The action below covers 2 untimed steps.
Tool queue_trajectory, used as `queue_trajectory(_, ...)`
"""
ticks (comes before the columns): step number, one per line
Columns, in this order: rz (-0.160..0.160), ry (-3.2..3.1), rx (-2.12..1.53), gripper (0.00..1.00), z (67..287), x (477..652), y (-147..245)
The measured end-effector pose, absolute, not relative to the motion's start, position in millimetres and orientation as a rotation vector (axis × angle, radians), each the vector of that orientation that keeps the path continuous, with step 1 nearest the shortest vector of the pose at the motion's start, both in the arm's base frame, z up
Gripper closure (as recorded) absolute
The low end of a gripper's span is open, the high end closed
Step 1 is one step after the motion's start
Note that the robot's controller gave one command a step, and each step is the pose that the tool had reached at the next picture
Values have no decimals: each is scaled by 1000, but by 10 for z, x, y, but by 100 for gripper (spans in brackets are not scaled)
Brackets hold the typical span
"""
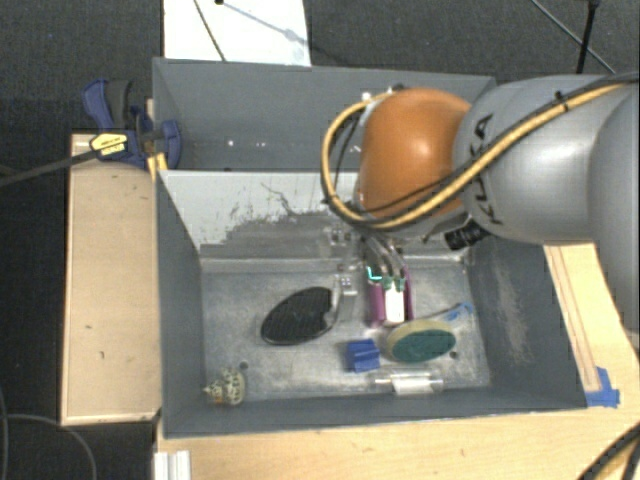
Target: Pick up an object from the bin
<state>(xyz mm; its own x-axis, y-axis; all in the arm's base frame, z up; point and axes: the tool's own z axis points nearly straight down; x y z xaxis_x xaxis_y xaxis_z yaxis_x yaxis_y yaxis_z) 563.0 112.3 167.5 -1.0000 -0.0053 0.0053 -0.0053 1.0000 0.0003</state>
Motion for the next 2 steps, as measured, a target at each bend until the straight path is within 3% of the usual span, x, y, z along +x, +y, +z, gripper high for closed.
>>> queue_trajectory(1,-1,-3131,-207,0,670,5216,1478)
queue_trajectory(2,-3,-3135,-214,100,702,5237,1465)
